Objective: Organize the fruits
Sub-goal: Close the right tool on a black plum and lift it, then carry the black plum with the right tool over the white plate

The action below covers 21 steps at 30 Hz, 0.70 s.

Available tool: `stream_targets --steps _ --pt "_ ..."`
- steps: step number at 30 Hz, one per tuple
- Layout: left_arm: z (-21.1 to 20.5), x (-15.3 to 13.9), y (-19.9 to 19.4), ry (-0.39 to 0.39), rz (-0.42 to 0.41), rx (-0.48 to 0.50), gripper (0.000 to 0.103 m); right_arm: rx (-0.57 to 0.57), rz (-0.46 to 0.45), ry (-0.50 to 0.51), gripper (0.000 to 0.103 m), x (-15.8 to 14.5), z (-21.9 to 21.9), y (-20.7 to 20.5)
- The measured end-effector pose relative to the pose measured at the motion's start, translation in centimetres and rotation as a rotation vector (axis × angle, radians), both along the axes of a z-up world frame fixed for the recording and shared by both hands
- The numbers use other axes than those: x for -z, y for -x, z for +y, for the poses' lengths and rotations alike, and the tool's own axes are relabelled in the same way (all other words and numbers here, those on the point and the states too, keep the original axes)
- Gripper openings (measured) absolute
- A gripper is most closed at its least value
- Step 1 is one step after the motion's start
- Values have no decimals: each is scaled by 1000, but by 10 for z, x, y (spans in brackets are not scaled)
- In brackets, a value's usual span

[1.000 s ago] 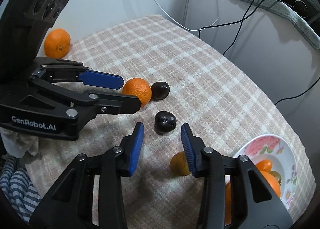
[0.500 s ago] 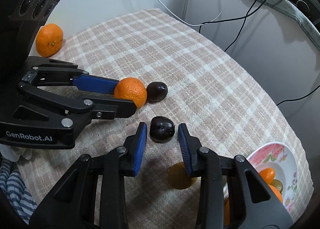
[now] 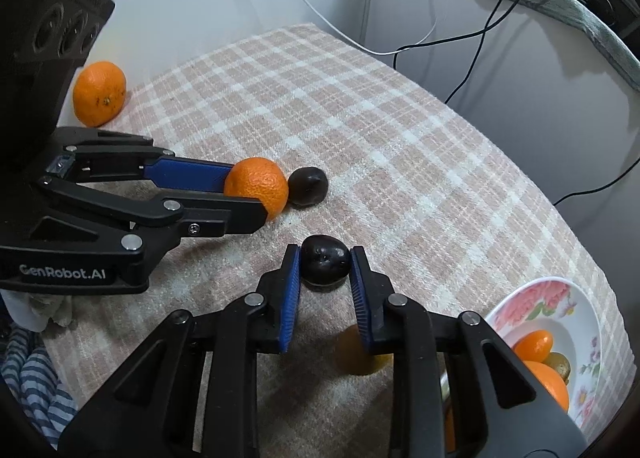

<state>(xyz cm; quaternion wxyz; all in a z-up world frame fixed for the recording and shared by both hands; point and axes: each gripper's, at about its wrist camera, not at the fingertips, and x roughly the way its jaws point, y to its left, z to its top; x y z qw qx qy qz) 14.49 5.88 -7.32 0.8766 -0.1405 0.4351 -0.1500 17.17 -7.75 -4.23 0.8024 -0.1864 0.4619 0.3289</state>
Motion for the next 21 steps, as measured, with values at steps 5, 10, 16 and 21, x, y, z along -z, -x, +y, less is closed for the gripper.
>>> stream_targets --steps 5,10,16,21 --pt "3 -6 8 5 -16 -10 33 15 -8 -42 25 -11 -10 5" --pt "6 -12 15 19 -27 -17 33 35 -19 -96 25 -25 -23 12" --pt "1 -23 19 28 -49 -10 33 73 -37 -164 25 -43 -49 19" --pt "-13 -30 23 32 -65 16 33 121 -59 -206 25 -58 -79 26"
